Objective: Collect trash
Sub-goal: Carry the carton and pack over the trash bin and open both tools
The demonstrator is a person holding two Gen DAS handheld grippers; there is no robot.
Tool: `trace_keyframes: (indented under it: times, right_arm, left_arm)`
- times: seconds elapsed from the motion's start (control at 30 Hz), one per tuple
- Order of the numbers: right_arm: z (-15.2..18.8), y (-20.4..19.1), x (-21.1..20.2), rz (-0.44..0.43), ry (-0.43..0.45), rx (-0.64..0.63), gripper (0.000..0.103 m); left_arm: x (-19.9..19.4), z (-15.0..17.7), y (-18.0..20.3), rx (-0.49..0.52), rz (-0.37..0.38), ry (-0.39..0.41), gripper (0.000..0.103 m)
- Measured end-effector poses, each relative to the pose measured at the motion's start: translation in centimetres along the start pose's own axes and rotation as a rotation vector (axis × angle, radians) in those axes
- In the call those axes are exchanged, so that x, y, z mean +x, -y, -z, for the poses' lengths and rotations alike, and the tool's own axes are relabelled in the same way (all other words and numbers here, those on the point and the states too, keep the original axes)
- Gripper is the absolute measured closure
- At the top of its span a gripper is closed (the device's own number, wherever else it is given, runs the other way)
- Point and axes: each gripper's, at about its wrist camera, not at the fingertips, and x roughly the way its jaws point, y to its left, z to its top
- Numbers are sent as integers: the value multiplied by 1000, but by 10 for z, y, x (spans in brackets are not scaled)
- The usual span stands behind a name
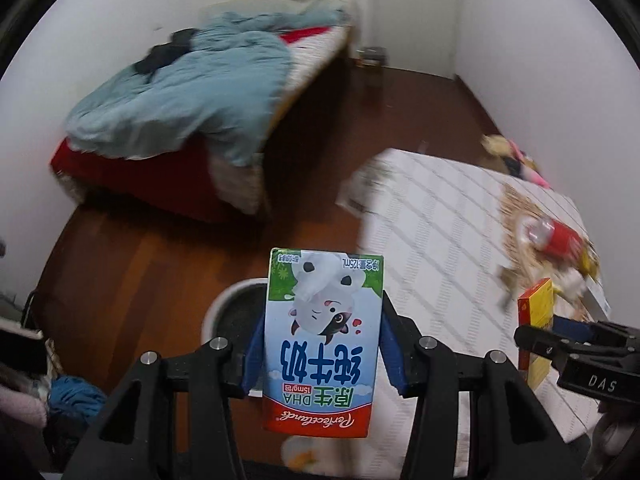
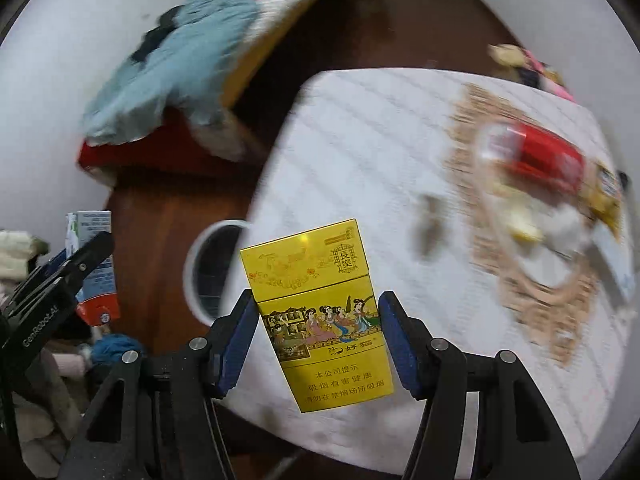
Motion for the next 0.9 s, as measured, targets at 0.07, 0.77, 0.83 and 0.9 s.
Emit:
trace_keyframes:
  times: [0.07,0.77,0.83,0.9]
  right_arm:
    - [-16,-29,22,-35,-14,-18,40]
    - [-82,-148,277,-62,-342,50,39]
    - [-83,-152,289,-44,-372,37,28]
    - [-83,-155,297,-28,-388,18,11]
  left_arm:
    - [6,-1,-33,-44,-21,-14,57]
    - [181,13,-190,-379,156,-378,5]
    - [183,17,-198,-392,141,-387,5]
    - [181,22,-206,-393,100,-392,5]
